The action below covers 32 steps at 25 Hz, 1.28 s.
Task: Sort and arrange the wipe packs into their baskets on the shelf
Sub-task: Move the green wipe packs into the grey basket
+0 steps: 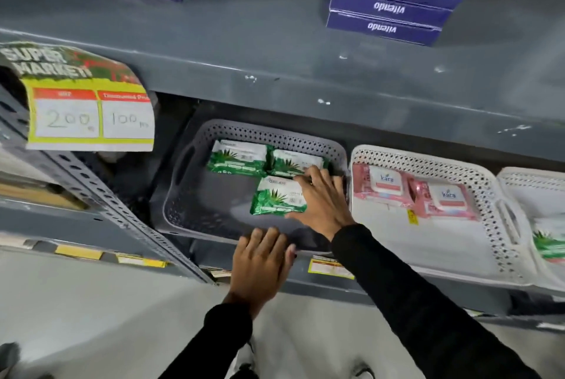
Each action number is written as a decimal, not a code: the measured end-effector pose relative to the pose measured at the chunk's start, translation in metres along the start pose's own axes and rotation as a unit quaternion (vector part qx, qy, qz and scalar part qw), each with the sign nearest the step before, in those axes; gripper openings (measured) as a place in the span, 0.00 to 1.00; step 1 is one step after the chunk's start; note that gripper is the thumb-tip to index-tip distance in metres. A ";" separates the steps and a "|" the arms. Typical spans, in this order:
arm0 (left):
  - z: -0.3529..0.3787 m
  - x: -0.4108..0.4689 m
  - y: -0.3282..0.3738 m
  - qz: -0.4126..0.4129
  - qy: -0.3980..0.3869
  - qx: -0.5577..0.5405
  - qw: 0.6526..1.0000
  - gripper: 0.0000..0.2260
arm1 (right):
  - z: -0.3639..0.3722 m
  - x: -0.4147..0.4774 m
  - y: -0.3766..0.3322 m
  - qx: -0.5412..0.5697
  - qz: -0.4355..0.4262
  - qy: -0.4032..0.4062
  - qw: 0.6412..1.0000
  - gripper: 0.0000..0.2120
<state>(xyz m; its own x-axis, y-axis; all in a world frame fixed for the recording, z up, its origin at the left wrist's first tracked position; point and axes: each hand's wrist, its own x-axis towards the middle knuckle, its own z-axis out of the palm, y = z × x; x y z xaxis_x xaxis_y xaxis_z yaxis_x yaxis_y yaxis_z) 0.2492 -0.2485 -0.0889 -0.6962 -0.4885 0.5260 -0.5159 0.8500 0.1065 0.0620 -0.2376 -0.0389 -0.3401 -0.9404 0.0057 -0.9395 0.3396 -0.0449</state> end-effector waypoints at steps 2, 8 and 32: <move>-0.003 0.003 0.003 -0.022 -0.010 -0.009 1.000 0.14 | -0.006 -0.003 0.002 0.015 0.000 -0.005 1.000 0.44; -0.016 0.036 0.081 -0.032 -0.021 -0.119 0.992 0.10 | -0.052 -0.049 0.075 0.101 0.032 0.083 0.991 0.40; 0.054 0.069 0.343 0.109 -0.116 -0.054 0.986 0.14 | -0.058 -0.250 0.476 0.076 0.126 0.057 0.987 0.38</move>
<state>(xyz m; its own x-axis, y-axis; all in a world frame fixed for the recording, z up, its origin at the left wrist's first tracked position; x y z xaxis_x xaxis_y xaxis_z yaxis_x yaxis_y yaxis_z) -0.0030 -0.0013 -0.0619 -0.8865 -0.3133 0.3406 -0.2940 0.9496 0.1083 -0.3025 0.1605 -0.0042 -0.5732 -0.8148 0.0871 -0.8101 0.5475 -0.2096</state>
